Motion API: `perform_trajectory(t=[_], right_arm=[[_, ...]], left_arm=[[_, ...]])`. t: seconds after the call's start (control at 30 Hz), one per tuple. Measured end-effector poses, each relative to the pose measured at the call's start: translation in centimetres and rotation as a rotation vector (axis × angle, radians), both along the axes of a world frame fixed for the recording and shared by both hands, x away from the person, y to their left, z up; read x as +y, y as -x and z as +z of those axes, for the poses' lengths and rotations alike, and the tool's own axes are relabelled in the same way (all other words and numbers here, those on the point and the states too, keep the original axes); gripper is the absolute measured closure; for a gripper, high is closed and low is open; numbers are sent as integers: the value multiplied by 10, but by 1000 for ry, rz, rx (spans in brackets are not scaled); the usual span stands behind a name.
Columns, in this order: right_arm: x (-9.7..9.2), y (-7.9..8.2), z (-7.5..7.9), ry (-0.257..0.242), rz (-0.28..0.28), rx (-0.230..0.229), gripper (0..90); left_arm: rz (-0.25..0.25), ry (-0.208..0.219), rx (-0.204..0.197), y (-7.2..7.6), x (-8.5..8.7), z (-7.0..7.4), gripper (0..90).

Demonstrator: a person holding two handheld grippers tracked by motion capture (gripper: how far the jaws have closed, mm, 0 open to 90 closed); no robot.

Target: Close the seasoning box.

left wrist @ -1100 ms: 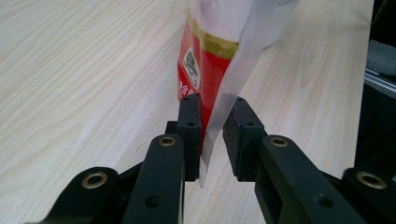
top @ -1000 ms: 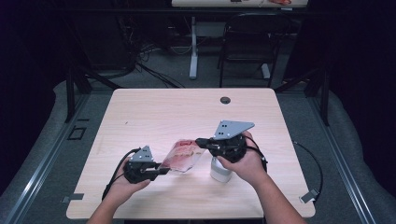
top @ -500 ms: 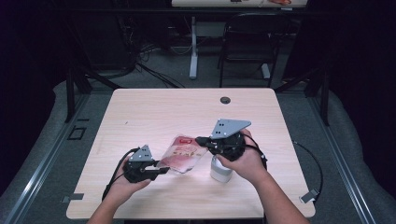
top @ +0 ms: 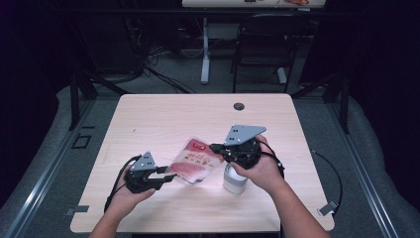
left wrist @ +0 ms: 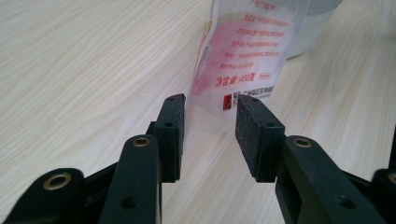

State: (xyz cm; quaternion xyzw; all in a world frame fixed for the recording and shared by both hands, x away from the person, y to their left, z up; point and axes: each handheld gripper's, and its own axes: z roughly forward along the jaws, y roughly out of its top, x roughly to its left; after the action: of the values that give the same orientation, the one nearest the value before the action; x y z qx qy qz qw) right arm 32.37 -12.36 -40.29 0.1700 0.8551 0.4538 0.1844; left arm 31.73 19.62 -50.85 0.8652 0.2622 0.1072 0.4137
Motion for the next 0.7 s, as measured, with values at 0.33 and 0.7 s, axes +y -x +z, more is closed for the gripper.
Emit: perform_trajectory(t=[0.33,0.7], right_arm=[[8,-2,-1,29,-3,-17,900],[23,-4,0,24,5,-23,900]], left_arm=[[20,-43,-30,1,1,1,714],[20,-92,-19,-2,-3,-9,890]])
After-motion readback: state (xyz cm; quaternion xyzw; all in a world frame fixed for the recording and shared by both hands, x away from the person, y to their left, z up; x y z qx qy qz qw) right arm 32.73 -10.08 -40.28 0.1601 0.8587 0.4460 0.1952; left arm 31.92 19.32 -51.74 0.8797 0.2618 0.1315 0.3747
